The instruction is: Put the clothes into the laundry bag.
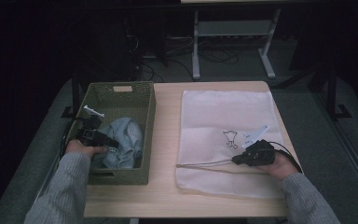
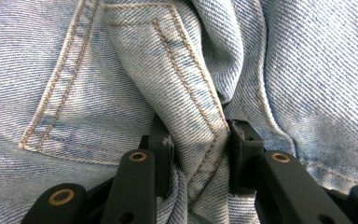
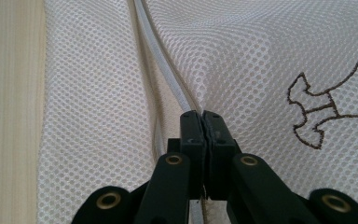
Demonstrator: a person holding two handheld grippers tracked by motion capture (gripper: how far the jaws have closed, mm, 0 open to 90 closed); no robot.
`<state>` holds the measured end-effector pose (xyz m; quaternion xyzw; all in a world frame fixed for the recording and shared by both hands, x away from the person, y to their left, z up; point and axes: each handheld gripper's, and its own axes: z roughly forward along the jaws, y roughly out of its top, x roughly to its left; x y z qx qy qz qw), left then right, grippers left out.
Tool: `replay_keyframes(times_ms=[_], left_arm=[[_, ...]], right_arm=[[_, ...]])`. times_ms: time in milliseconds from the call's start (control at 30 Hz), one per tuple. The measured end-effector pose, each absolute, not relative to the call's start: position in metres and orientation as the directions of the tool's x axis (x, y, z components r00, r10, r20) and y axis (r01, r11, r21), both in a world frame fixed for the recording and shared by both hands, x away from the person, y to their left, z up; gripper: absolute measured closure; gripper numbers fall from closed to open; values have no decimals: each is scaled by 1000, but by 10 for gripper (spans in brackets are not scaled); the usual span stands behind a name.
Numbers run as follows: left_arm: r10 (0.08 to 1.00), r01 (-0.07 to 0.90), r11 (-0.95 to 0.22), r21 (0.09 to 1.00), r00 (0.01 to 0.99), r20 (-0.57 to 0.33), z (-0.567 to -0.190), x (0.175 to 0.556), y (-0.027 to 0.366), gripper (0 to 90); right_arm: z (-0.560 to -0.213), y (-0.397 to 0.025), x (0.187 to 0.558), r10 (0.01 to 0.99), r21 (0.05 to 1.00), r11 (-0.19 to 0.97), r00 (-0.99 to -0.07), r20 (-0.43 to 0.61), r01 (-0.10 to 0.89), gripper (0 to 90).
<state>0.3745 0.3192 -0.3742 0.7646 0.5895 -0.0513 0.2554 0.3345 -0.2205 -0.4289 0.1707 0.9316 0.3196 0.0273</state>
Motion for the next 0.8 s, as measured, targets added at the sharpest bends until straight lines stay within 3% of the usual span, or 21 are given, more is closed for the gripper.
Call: replay_keyframes(times_ms=[500, 800], left_arm=[[741, 909, 16, 417, 270, -615, -358, 349, 357, 685], [689, 896, 62, 440, 280, -668, -355, 342, 365, 692]], right_arm=[[-418, -222, 338, 347, 621, 719, -935, 69, 313, 877], [-414, -223, 339, 344, 631, 712, -936, 70, 309, 878]])
